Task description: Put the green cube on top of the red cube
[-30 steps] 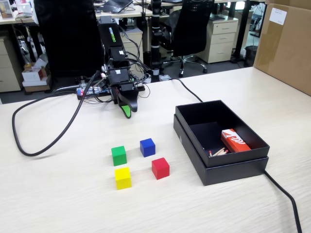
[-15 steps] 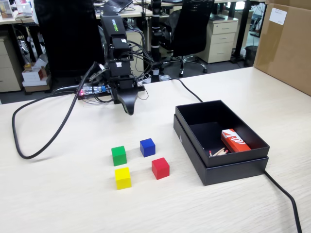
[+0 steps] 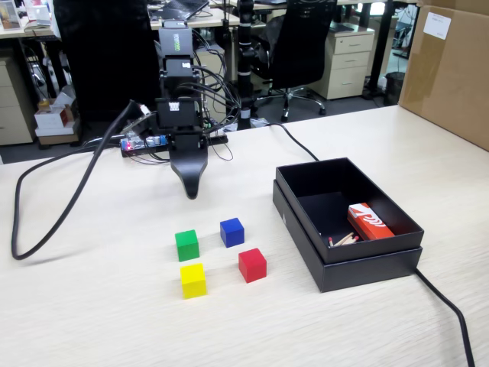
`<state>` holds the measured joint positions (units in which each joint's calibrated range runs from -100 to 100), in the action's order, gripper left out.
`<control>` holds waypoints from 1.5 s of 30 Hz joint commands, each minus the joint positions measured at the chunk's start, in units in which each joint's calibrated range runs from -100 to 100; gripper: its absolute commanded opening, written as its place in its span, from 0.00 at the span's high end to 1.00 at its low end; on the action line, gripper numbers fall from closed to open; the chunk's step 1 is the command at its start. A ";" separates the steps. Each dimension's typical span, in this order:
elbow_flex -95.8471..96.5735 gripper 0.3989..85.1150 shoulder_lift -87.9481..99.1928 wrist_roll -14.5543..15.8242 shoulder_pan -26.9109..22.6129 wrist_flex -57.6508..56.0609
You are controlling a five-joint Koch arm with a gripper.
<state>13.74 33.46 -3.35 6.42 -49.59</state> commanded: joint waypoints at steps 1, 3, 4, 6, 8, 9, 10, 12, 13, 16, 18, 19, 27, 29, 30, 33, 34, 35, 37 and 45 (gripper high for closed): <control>-8.03 0.46 -4.37 -1.95 0.83 -0.38; -11.65 0.46 -9.19 -2.74 1.22 -0.56; -12.38 0.46 -10.57 -2.83 1.27 -0.64; -13.83 0.46 -13.90 -2.98 1.32 -0.64; -15.01 0.46 -16.77 -3.08 1.32 -0.64; -15.64 0.46 -18.26 -3.13 1.32 -0.64; -16.28 0.46 -19.52 -3.17 1.37 -0.56; -17.00 0.46 -21.70 -3.13 1.32 -0.64; -17.36 0.46 -22.73 -3.17 1.27 -0.56; -19.72 0.46 -26.75 -3.17 1.07 -0.64; -20.81 0.46 -28.24 -3.17 0.98 -0.56; -21.26 0.46 -29.50 -3.17 0.93 -0.64; -22.53 0.48 -34.55 -3.22 0.83 -0.56; -22.17 0.50 -35.24 -3.22 0.63 -0.64; -22.26 0.51 -35.47 -3.22 0.54 -0.64; -22.17 0.52 -36.73 -3.42 0.44 -0.56; -22.17 0.55 -36.96 -3.42 0.39 -0.64; -22.35 0.58 -37.19 -3.47 0.44 -0.56; -22.89 0.63 -37.88 -3.47 0.44 -0.56; -23.89 0.89 -39.83 -3.81 0.44 -0.64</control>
<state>-7.80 -6.15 -6.67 6.91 -49.67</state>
